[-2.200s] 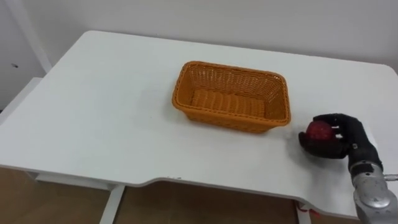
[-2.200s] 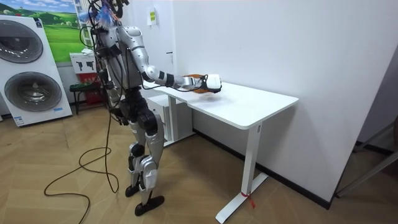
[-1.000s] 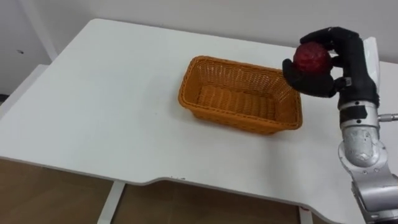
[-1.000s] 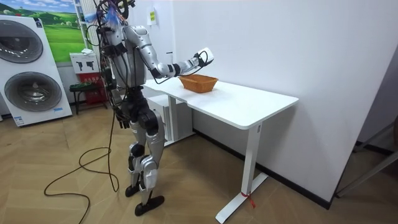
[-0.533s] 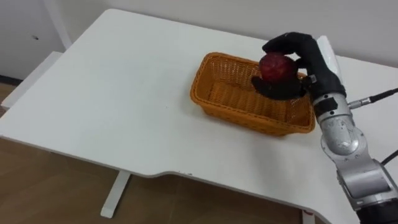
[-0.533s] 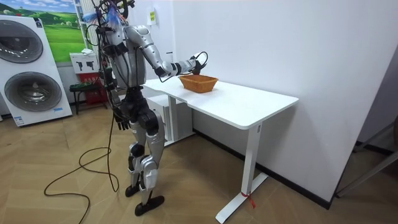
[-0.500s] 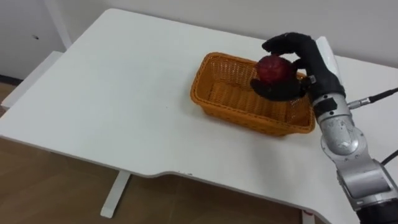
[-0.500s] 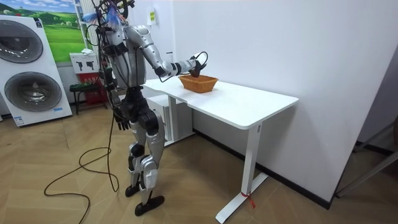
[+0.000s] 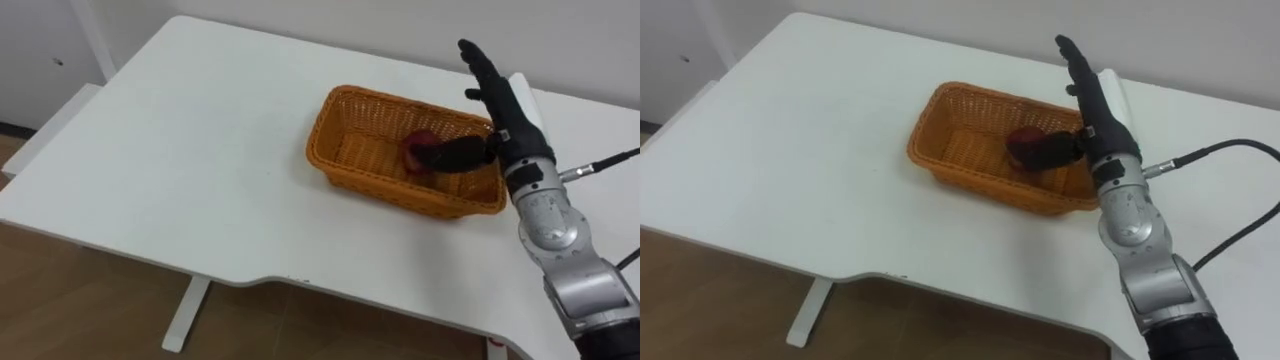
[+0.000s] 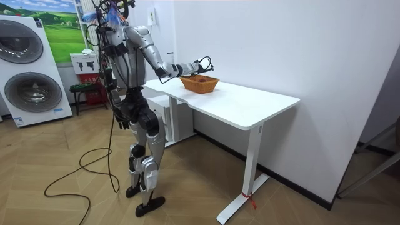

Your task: Pick and place apple

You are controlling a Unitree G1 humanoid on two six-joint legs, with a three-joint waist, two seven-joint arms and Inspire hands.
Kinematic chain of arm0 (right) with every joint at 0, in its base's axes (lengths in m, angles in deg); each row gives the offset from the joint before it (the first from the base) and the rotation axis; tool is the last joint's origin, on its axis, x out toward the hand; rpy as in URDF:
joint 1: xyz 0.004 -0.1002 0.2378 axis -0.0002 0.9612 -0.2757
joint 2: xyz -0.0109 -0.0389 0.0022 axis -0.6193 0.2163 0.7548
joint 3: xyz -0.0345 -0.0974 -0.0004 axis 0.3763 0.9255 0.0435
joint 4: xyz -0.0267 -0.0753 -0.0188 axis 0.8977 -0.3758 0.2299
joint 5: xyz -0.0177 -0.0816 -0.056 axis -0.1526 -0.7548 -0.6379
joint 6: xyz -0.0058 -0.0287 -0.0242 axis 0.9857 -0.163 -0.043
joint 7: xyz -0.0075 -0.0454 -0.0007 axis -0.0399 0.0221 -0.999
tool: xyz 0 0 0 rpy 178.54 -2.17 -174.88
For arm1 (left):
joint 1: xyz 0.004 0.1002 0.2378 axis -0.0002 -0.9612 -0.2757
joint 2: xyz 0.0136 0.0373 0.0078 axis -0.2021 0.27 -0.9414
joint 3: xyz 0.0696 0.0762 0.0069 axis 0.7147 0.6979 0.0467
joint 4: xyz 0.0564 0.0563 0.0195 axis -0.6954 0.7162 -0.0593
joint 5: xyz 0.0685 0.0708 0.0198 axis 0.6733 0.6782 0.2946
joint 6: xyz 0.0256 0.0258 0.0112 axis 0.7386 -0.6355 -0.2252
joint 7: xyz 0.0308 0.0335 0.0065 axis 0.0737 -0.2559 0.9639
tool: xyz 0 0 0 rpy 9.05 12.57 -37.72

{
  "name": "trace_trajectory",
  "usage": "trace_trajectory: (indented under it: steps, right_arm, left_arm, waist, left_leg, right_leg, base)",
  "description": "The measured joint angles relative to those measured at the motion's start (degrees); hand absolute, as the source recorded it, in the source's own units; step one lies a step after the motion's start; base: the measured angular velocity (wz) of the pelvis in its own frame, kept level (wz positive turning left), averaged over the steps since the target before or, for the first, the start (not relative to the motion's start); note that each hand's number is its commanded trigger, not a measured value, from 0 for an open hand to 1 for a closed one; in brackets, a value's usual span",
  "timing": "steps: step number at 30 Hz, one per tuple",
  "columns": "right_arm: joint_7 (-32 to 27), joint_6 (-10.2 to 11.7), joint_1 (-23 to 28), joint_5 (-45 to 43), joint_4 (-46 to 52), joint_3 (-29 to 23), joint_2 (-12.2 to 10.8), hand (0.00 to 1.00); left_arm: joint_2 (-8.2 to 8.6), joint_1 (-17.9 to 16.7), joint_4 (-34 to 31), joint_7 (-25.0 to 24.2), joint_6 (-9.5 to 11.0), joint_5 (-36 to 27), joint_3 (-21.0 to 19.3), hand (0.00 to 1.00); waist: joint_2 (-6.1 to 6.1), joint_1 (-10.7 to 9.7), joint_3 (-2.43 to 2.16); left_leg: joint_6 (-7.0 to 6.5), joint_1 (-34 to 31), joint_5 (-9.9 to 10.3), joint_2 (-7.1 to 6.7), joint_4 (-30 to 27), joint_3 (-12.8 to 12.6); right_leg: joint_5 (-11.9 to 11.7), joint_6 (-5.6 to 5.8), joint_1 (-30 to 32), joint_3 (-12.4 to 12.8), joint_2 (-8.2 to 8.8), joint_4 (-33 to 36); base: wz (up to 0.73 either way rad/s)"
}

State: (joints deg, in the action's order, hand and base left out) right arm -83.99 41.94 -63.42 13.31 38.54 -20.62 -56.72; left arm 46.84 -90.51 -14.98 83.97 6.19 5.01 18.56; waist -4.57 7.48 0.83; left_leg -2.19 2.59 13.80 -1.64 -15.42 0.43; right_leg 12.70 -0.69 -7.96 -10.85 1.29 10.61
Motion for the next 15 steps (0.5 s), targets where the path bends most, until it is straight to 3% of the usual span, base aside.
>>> trace_trajectory:
  steps: [3,7,15]
  right_arm:
    - [-0.12,0.02,-0.01,0.02,0.05,-4.09,0.03,0.00]
    - [-2.81,0.63,0.90,2.55,0.08,-8.55,0.29,0.00]
    - [-11.92,1.24,4.33,6.24,0.08,-21.45,0.32,0.00]
  left_arm:
    - [0.07,-0.04,-0.02,-0.02,-0.07,0.05,-1.28,0.00]
    - [-0.03,-1.32,-0.08,0.19,-0.07,0.55,-3.35,0.00]
    - [0.13,-3.35,-0.75,2.82,0.57,0.53,-7.90,0.00]
  waist:
    - [0.12,-0.77,-0.27]
    - [-0.08,-2.11,-1.26]
    - [-0.37,-5.89,-1.23]
  left_leg:
    - [0.00,-0.25,0.00,-0.01,-0.03,-0.15]
    - [-0.01,0.11,-0.01,-0.15,0.08,-0.12]
    - [-0.04,0.87,-0.02,-0.09,0.14,-0.46]
  right_leg:
    - [0.00,0.00,0.18,-0.13,0.02,0.14]
    - [0.00,0.00,-0.55,-0.27,-0.03,-0.03]
    - [0.00,0.01,-1.19,-0.11,0.03,0.01]
  base:
    - [0.01]
    - [0.03]
    - [-0.01]
